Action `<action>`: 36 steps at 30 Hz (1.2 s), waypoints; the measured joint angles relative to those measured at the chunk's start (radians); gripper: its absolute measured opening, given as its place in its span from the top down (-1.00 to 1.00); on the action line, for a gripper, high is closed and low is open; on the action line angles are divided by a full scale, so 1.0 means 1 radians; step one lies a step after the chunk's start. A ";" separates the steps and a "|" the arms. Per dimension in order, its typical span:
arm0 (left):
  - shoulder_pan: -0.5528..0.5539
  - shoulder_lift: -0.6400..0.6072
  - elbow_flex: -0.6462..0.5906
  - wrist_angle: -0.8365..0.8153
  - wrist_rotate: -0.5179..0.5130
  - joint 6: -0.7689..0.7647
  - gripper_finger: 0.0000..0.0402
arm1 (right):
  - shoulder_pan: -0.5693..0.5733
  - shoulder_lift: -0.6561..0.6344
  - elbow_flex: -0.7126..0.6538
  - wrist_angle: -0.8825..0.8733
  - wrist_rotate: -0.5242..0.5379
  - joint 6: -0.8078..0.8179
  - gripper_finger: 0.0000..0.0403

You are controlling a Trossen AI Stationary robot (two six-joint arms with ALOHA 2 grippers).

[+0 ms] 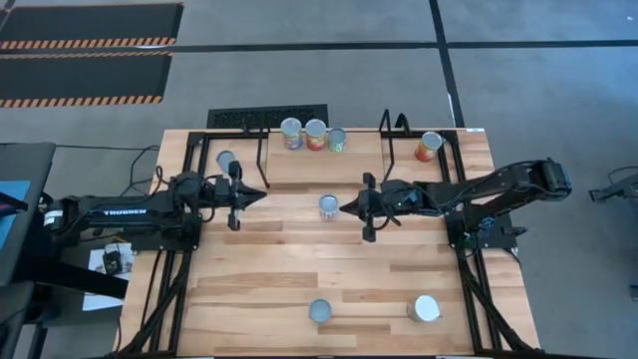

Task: Pick and place cans onto a shelf
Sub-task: Put the canned carrots on the shelf

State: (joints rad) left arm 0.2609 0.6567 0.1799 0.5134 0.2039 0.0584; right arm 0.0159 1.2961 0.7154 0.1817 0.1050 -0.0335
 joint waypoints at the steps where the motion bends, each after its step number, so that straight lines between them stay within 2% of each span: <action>1: 0.008 -0.014 -0.006 0.004 0.000 0.001 1.00 | 0.004 0.000 0.012 -0.006 0.000 -0.001 0.93; 7: 0.038 -0.066 -0.035 0.000 0.000 0.013 1.00 | 0.002 0.003 0.066 -0.065 0.003 0.007 0.97; 10: 0.050 -0.071 -0.038 -0.019 0.001 0.032 1.00 | 0.003 0.044 0.113 -0.112 0.001 0.007 0.98; 14: 0.065 -0.071 -0.038 -0.024 0.000 0.035 1.00 | 0.003 0.148 0.239 -0.252 -0.010 0.002 0.98; 20: 0.066 -0.071 -0.038 -0.013 0.002 0.022 1.00 | -0.012 0.329 0.467 -0.560 -0.050 -0.029 0.98; 28: 0.066 -0.071 -0.038 -0.015 0.002 0.008 1.00 | -0.031 0.514 0.695 -0.817 -0.055 -0.082 0.67; 33: 0.066 -0.070 -0.038 -0.018 0.003 0.002 1.00 | -0.043 0.597 0.765 -0.923 -0.050 -0.124 0.52; 36: 0.066 -0.068 -0.038 -0.020 0.003 0.001 1.00 | -0.053 0.636 0.776 -0.921 -0.036 -0.132 0.45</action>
State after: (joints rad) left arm 0.3271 0.5884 0.1421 0.4932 0.2070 0.0592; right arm -0.0372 1.9323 1.4915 -0.7390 0.0689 -0.1658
